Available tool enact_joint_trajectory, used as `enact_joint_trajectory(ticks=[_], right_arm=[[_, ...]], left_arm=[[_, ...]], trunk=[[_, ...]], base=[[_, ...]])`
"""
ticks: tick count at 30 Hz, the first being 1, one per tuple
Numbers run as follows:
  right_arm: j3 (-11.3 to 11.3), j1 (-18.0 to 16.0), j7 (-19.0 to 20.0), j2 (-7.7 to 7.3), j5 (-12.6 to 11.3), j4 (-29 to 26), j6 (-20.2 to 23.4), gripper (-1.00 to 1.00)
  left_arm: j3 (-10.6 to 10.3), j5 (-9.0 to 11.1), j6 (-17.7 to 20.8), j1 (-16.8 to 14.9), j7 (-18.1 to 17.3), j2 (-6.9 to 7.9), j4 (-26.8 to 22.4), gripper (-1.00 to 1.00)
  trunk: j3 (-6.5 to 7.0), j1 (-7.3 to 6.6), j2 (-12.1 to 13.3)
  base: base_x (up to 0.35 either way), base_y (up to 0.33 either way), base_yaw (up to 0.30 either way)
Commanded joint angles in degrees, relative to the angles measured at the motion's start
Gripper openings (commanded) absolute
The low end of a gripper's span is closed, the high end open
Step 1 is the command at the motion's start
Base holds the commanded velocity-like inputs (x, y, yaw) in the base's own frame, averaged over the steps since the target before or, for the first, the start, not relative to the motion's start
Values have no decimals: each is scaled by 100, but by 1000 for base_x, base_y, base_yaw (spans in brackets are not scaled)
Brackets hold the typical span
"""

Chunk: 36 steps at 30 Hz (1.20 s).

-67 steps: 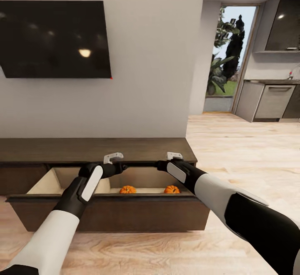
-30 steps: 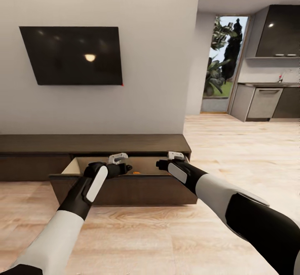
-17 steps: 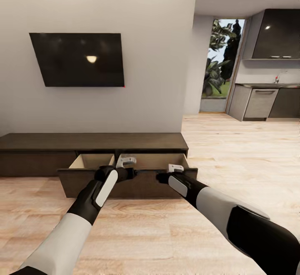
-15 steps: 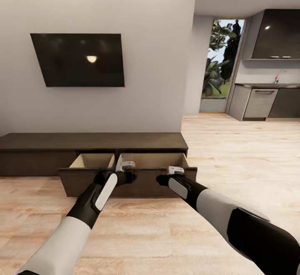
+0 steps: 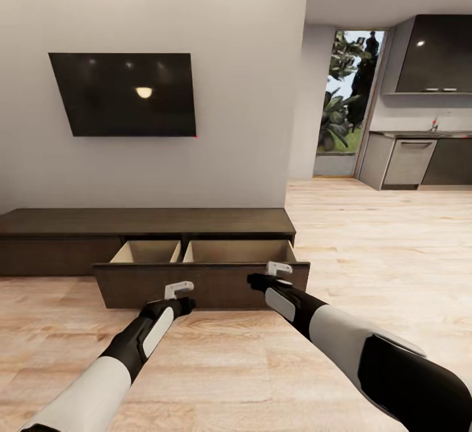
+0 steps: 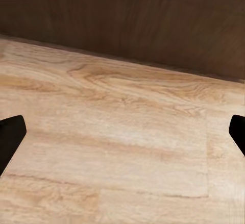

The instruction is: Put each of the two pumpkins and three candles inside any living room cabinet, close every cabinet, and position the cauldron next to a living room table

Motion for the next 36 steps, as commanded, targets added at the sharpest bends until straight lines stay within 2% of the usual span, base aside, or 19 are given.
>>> enact_joint_trajectory(ticks=[1,4,7,36], right_arm=[[34,2,-37,-3,-9,-10,-35,100],[36,35,-33,-4,-7,5,-113,100],[38,41,-28,-4,-6,13,-128,100],[45,53,-26,-5,-2,78,-144,100]], left_arm=[[-40,58,-129,-3,42,8,37,100],[-68,56,-395,-3,24,14,101,100],[-73,56,-448,-3,19,16,98,100],[-79,64,-597,-3,-14,97,118,100]], trunk=[[-6,-1,-3],[-6,-1,-3],[-6,-1,-3],[-527,636,-1166]], base=[[0,0,0],[0,0,0],[0,0,0],[0,0,0]])
